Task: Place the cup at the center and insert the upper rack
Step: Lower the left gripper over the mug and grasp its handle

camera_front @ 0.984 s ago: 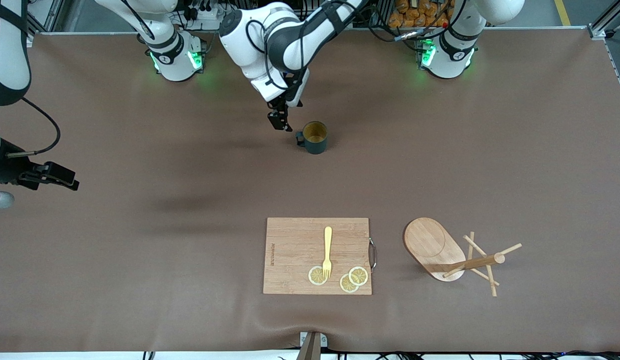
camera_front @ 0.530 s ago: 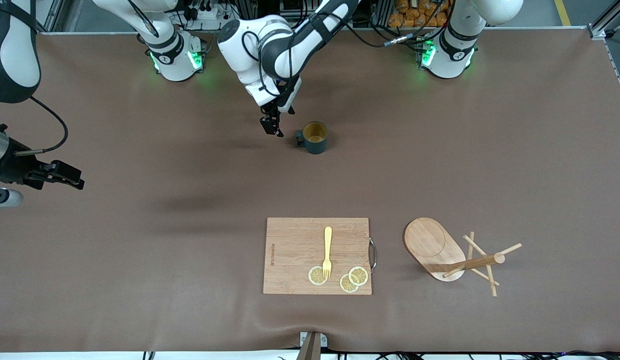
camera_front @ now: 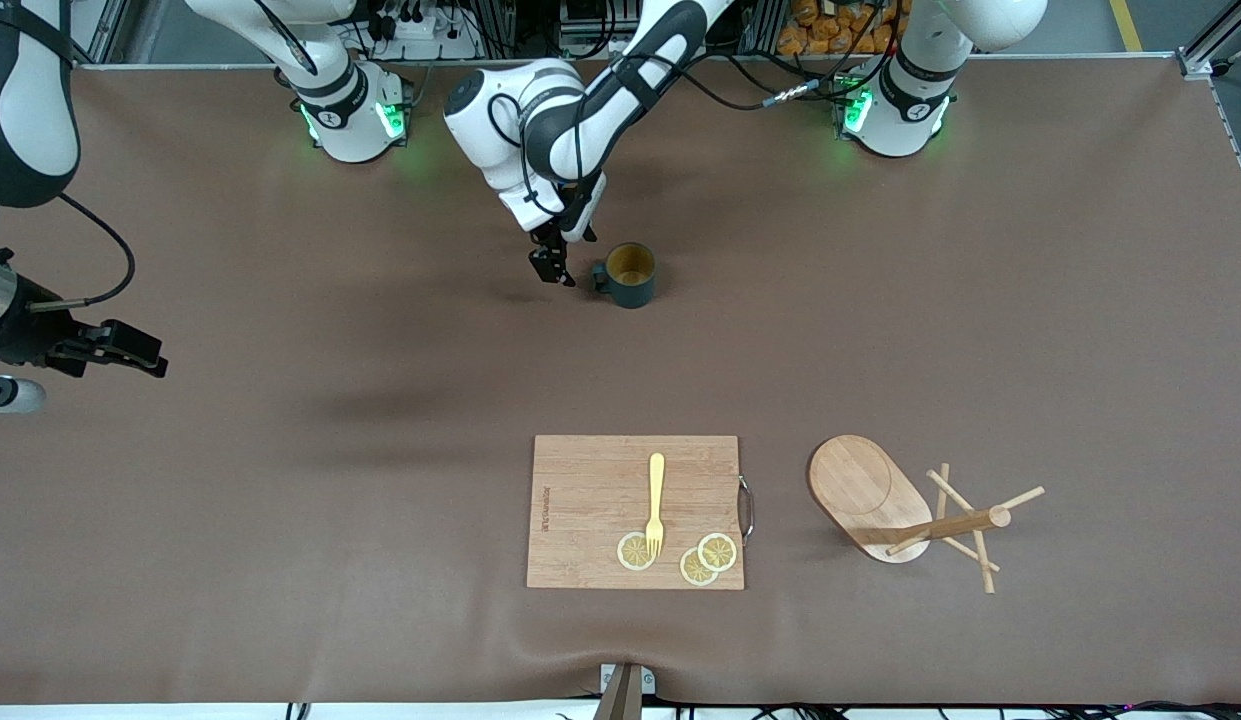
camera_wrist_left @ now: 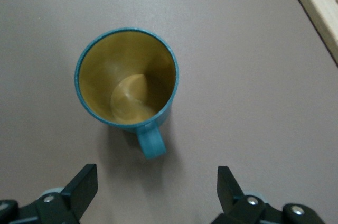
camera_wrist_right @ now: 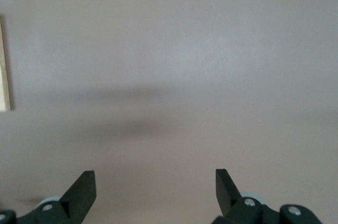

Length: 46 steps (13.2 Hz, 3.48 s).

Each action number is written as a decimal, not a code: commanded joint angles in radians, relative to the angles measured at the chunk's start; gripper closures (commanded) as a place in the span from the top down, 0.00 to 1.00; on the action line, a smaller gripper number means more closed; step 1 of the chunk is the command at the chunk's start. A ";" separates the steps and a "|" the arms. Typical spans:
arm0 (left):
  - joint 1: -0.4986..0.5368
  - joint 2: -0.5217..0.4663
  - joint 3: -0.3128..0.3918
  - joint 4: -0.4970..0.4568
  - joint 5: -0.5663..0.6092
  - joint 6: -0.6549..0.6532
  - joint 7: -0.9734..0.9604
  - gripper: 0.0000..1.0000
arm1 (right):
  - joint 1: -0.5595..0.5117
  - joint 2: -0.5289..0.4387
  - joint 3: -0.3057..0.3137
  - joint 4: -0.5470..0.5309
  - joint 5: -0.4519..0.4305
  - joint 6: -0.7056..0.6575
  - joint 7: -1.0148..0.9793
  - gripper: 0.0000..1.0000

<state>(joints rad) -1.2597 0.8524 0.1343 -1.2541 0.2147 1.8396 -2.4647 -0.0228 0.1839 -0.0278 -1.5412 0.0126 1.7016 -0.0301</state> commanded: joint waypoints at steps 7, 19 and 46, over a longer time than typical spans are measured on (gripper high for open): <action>-0.010 0.057 0.013 0.007 0.038 -0.019 -0.019 1.00 | 0.000 -0.015 -0.011 -0.010 -0.007 -0.112 0.010 1.00; -0.006 0.050 0.028 0.013 0.029 -0.126 -0.010 0.97 | -0.025 0.000 -0.011 0.025 -0.010 -0.103 -0.001 1.00; -0.013 0.043 0.007 0.005 0.026 -0.020 -0.017 0.00 | -0.025 0.023 -0.009 0.052 0.001 -0.100 0.004 1.00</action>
<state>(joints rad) -1.2687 0.9144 0.1406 -1.2443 0.2349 1.8254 -2.4756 -0.0434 0.1993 -0.0427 -1.5049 0.0137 1.6046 -0.0300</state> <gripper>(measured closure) 0.806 0.000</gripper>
